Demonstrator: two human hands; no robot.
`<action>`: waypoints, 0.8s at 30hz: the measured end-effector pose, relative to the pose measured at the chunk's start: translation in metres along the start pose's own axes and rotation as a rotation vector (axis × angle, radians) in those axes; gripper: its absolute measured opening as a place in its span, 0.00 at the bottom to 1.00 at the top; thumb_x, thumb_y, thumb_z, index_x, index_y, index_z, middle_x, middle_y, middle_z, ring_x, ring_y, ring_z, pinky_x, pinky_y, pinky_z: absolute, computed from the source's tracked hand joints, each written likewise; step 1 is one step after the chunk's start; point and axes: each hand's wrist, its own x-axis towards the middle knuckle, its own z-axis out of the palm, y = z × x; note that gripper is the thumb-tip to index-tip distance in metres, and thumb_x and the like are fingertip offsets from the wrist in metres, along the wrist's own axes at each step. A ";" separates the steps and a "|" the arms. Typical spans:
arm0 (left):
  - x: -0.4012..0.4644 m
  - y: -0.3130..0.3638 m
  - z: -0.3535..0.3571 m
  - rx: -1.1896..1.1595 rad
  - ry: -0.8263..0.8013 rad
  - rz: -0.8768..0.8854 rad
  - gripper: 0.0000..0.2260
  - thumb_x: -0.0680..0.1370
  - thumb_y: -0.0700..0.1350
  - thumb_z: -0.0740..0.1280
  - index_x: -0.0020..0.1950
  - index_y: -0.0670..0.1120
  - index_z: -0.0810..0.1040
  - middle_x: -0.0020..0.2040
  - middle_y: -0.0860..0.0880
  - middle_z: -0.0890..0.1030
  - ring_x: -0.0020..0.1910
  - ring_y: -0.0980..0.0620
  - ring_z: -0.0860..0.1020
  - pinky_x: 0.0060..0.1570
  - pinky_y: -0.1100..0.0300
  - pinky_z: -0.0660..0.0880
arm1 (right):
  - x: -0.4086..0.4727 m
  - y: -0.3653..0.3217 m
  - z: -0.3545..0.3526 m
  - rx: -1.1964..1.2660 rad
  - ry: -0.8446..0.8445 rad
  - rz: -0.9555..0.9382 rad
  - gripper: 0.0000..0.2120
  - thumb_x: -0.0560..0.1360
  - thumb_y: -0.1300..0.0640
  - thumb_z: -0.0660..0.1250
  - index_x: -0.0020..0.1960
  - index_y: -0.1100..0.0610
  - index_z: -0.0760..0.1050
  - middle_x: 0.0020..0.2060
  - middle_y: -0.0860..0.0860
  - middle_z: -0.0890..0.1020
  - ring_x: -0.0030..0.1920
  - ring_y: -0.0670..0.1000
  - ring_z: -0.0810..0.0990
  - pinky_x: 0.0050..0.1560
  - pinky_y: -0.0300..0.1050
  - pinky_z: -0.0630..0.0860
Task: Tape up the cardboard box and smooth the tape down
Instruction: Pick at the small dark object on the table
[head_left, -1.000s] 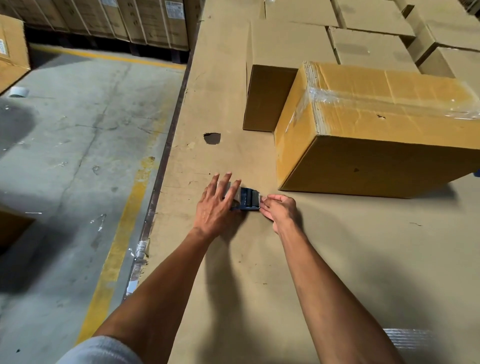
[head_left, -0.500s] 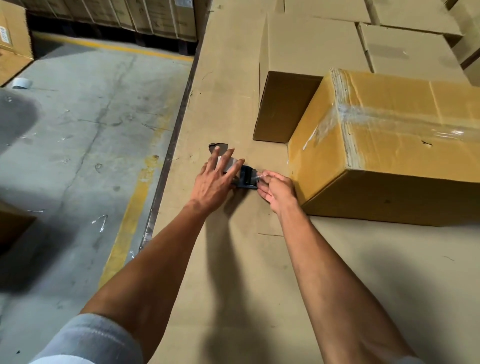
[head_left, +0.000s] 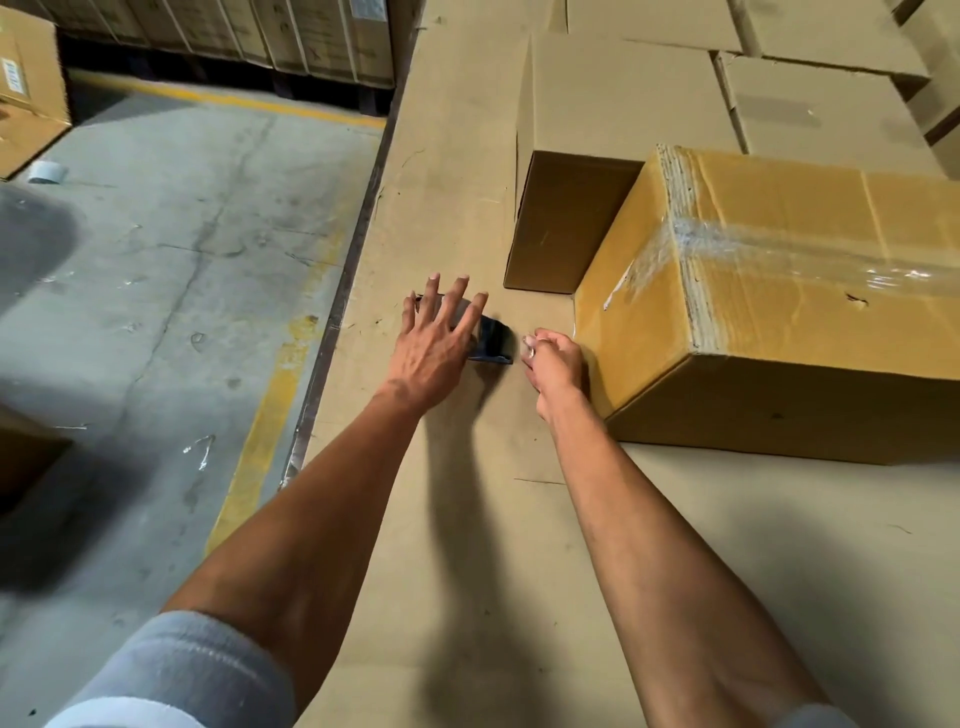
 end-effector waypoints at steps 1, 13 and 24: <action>-0.002 0.004 -0.003 0.001 0.016 -0.010 0.36 0.85 0.47 0.66 0.88 0.51 0.49 0.89 0.44 0.49 0.88 0.35 0.44 0.84 0.35 0.47 | -0.009 -0.005 -0.002 -0.061 0.026 -0.047 0.13 0.80 0.59 0.66 0.62 0.54 0.83 0.52 0.48 0.86 0.50 0.51 0.82 0.51 0.45 0.76; -0.050 0.107 -0.117 -0.254 0.320 0.019 0.25 0.87 0.51 0.53 0.82 0.40 0.64 0.84 0.39 0.65 0.82 0.39 0.66 0.79 0.41 0.66 | -0.131 -0.071 -0.068 -0.542 0.129 -0.758 0.14 0.85 0.61 0.61 0.63 0.52 0.82 0.61 0.52 0.85 0.61 0.55 0.82 0.54 0.38 0.65; -0.076 0.244 -0.159 -0.126 0.312 0.298 0.29 0.88 0.52 0.55 0.89 0.48 0.52 0.89 0.45 0.54 0.88 0.43 0.53 0.86 0.41 0.49 | -0.146 -0.074 -0.252 -0.790 0.523 -1.027 0.27 0.80 0.65 0.63 0.78 0.56 0.68 0.79 0.57 0.69 0.79 0.58 0.67 0.79 0.59 0.67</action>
